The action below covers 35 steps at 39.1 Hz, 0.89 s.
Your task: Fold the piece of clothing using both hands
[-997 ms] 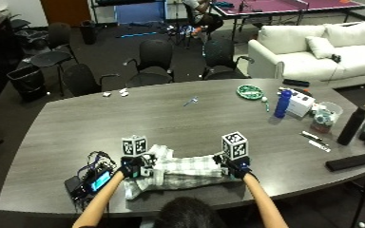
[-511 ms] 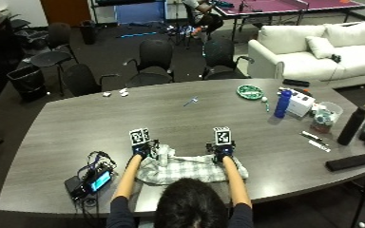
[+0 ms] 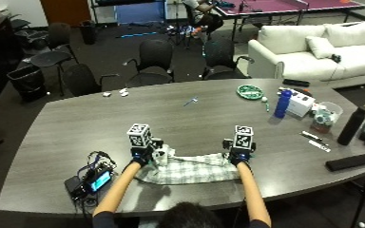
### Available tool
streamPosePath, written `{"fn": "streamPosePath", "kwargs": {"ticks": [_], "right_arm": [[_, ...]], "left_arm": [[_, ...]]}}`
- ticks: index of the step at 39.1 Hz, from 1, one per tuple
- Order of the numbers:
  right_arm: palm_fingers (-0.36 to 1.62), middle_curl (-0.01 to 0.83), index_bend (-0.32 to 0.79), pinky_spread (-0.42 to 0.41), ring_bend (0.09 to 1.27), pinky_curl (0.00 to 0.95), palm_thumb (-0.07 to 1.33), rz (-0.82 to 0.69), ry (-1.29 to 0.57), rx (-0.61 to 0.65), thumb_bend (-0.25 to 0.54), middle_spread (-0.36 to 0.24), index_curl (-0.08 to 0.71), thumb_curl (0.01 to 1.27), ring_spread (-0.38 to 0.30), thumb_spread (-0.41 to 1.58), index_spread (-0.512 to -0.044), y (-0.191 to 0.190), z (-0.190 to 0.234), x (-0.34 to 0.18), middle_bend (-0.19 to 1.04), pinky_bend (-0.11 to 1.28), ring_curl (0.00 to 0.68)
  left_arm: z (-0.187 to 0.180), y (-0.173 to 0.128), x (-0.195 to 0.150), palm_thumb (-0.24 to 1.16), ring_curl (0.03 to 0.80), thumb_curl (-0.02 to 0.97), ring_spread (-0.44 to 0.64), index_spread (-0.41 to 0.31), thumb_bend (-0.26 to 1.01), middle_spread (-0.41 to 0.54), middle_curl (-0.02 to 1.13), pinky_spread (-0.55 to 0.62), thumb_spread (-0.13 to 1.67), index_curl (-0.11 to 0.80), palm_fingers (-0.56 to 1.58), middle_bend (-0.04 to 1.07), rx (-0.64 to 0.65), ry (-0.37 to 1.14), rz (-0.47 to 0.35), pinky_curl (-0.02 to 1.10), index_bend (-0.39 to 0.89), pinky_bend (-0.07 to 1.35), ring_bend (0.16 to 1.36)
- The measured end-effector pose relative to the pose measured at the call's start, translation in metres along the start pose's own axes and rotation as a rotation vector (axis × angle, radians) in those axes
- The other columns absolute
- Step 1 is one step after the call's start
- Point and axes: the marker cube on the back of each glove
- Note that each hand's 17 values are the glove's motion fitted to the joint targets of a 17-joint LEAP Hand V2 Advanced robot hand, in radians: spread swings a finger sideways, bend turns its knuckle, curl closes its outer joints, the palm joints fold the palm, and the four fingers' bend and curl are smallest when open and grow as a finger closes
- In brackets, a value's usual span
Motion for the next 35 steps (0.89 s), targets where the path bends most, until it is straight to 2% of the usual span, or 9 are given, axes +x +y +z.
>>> {"fn": "streamPosePath", "kwargs": {"ticks": [4, 6, 7, 10, 15, 21, 28, 32, 35], "right_arm": [[0.71, 0.477, 0.04, -0.1, 0.46, 0.4, 0.74, 0.06, -0.008, -0.054, -0.056, -0.115, 0.284, 0.58, -0.137, 1.05, -0.232, 0.002, 0.02, 0.008, 0.18, 0.54, 0.461], [0.68, 0.467, 0.02, -0.06, 0.46, 0.401, 0.69, 0.093, -0.005, -0.083, -0.056, -0.086, 0.263, 0.56, -0.109, 1.09, -0.228, 0.0, 0.031, 0.009, 0.17, 0.57, 0.456], [0.7, 0.467, 0.05, -0.058, 0.47, 0.396, 0.69, 0.116, -0.001, -0.091, -0.038, -0.095, 0.262, 0.56, -0.115, 1.11, -0.227, -0.002, 0.037, 0.009, 0.18, 0.56, 0.457], [0.62, 0.442, 0.03, -0.003, 0.49, 0.406, 0.59, 0.183, 0.009, -0.111, -0.066, -0.031, 0.233, 0.51, -0.054, 1.15, -0.213, -0.007, 0.054, 0.008, 0.14, 0.62, 0.452], [0.57, 0.422, 0.03, 0.051, 0.52, 0.41, 0.51, 0.155, -0.002, -0.128, -0.046, 0.024, 0.199, 0.46, 0.004, 1.2, -0.192, -0.018, 0.084, -0.006, 0.16, 0.68, 0.446], [0.51, 0.417, 0.04, 0.083, 0.53, 0.414, 0.53, 0.168, -0.001, -0.018, -0.007, 0.04, 0.166, 0.44, 0.006, 1.24, -0.167, -0.023, 0.094, -0.019, 0.19, 0.74, 0.442], [0.91, 0.444, 0.07, -0.141, 0.6, 0.382, 0.75, 0.102, 0.001, 0.006, 0.082, -0.062, 0.142, 0.46, -0.127, 1.23, -0.172, -0.017, 0.09, -0.037, 0.3, 0.75, 0.426], [1.24, 0.464, 0.2, -0.242, 0.62, 0.373, 0.89, 0.093, -0.003, 0.035, 0.124, -0.122, 0.206, 0.48, -0.196, 1.18, -0.208, -0.023, 0.086, -0.029, 0.33, 0.7, 0.436], [1.28, 0.473, 0.22, -0.284, 0.64, 0.384, 0.93, 0.127, -0.036, 0.034, 0.123, -0.15, 0.252, 0.48, -0.223, 1.14, -0.226, -0.027, 0.083, -0.013, 0.33, 0.67, 0.457]], "left_arm": [[0.043, 0.003, 0.019, 0.34, 0.409, 0.407, 0.02, -0.092, -0.05, 0.012, 0.43, 0.1, 1.25, 0.41, 0.44, 0.1, 0.056, -0.111, 0.109, 0.41, 0.23, 0.17, 0.47], [0.06, 0.005, 0.023, 0.33, 0.394, 0.395, 0.09, -0.093, -0.03, 0.04, 0.4, 0.14, 1.28, 0.428, 0.39, 0.08, 0.087, -0.168, 0.11, 0.41, 0.28, 0.18, 0.42], [0.065, 0.008, 0.023, 0.31, 0.405, 0.388, 0.08, -0.092, -0.03, 0.04, 0.4, 0.15, 1.27, 0.424, 0.42, 0.11, 0.092, -0.211, 0.09, 0.41, 0.26, 0.18, 0.46], [0.078, 0.017, 0.018, 0.37, 0.373, 0.388, 0.15, -0.097, 0.01, 0.065, 0.36, 0.2, 1.33, 0.458, 0.38, 0.09, 0.089, -0.365, 0.002, 0.39, 0.38, 0.16, 0.39], [0.103, 0.017, -0.016, 0.37, 0.362, 0.368, 0.21, -0.101, 0.0, 0.083, 0.34, 0.27, 1.37, 0.472, 0.34, 0.13, 0.01, -0.583, -0.182, 0.36, 0.42, 0.14, 0.4], [0.121, 0.001, -0.04, 0.32, 0.346, 0.341, 0.27, -0.113, -0.02, 0.091, 0.33, 0.34, 1.4, 0.479, 0.31, 0.16, 0.095, -0.484, -0.189, 0.33, 0.45, 0.14, 0.38], [0.117, -0.006, -0.054, 0.32, 0.321, 0.326, 0.35, -0.117, 0.0, 0.131, 0.31, 0.37, 1.43, 0.495, 0.3, 0.15, 0.205, -0.462, -0.193, 0.31, 0.53, 0.16, 0.33], [0.11, -0.008, -0.054, 0.31, 0.311, 0.322, 0.37, -0.118, -0.01, 0.134, 0.31, 0.37, 1.43, 0.495, 0.32, 0.15, 0.204, -0.415, -0.194, 0.3, 0.54, 0.17, 0.32], [0.1, -0.02, -0.056, 0.27, 0.313, 0.312, 0.37, -0.118, -0.03, 0.135, 0.31, 0.37, 1.41, 0.49, 0.33, 0.15, 0.331, -0.407, -0.139, 0.3, 0.53, 0.17, 0.33]]}}
